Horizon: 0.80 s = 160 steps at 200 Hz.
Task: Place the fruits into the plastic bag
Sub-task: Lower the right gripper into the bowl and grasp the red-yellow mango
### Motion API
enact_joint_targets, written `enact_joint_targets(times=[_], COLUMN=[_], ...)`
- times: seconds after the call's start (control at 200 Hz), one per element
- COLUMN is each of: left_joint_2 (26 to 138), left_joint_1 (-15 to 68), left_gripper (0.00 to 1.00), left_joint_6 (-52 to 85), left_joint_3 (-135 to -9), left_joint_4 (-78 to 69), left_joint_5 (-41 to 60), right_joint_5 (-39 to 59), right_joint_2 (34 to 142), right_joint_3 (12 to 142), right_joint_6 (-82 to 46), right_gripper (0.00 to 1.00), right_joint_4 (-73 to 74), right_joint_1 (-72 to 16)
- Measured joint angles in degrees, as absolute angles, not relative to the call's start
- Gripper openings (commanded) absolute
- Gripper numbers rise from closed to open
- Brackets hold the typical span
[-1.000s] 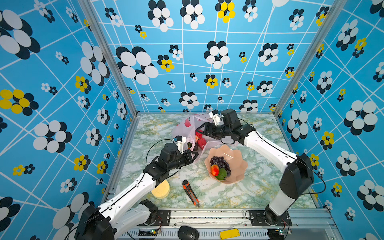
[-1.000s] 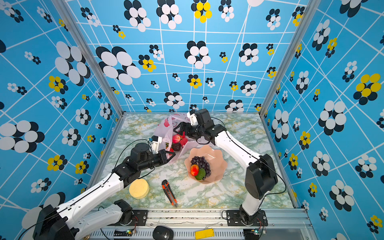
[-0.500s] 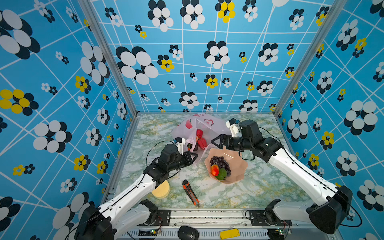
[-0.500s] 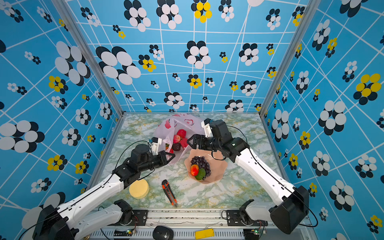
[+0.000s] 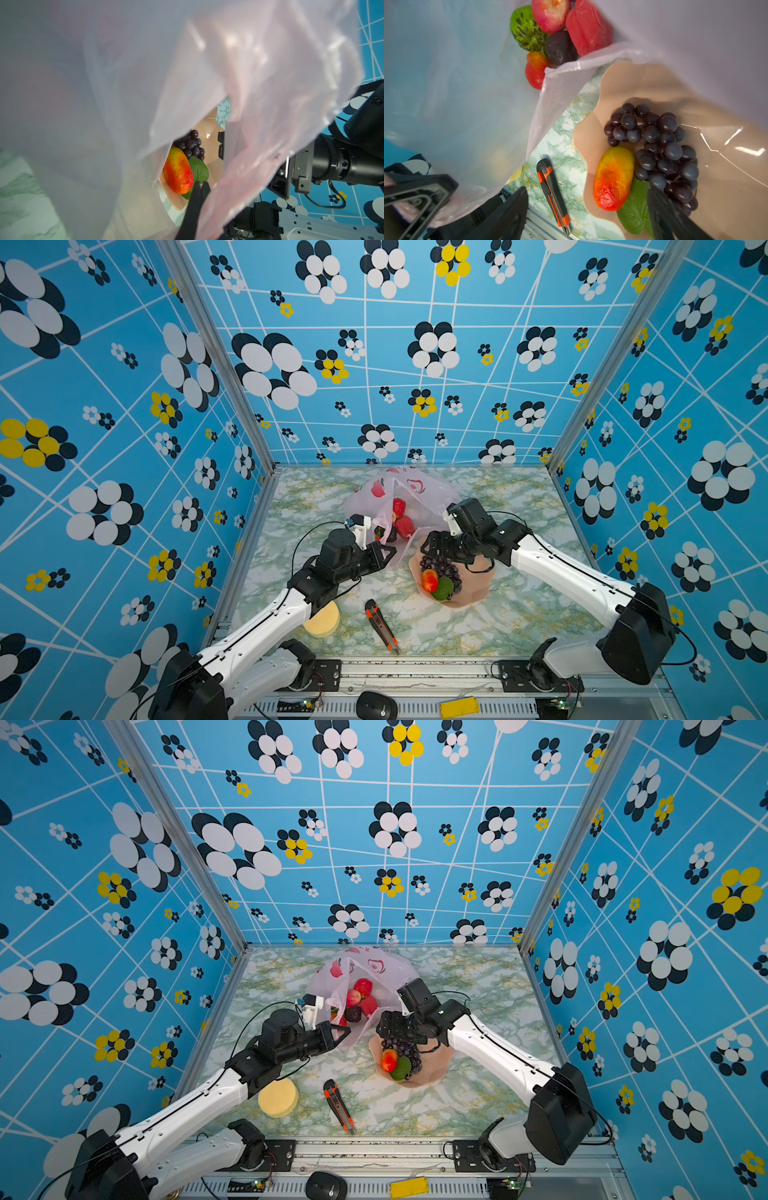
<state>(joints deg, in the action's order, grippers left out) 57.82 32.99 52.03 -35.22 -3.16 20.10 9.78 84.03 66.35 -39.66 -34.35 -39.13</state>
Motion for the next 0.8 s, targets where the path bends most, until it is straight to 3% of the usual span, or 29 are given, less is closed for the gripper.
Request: enact_joint_targets(times=[0.24, 0.8], left_joint_2=[56.0, 55.3], left_joint_1=[32.9, 32.5], left_gripper=[0.0, 0.0], left_joint_6=[51.9, 51.9], left_joint_3=[-34.8, -34.0], left_joint_4=[-2.9, -2.9], left_joint_5=[20.1, 20.1], right_joint_5=[9.1, 4.0], right_joint_2=[87.9, 90.6], right_joint_3=[66.9, 67.8], right_joint_6=[-40.9, -39.6], right_gripper=[0.81, 0.74], right_joint_4=[-35.1, -42.9], right_joint_1=[-39.8, -45.7])
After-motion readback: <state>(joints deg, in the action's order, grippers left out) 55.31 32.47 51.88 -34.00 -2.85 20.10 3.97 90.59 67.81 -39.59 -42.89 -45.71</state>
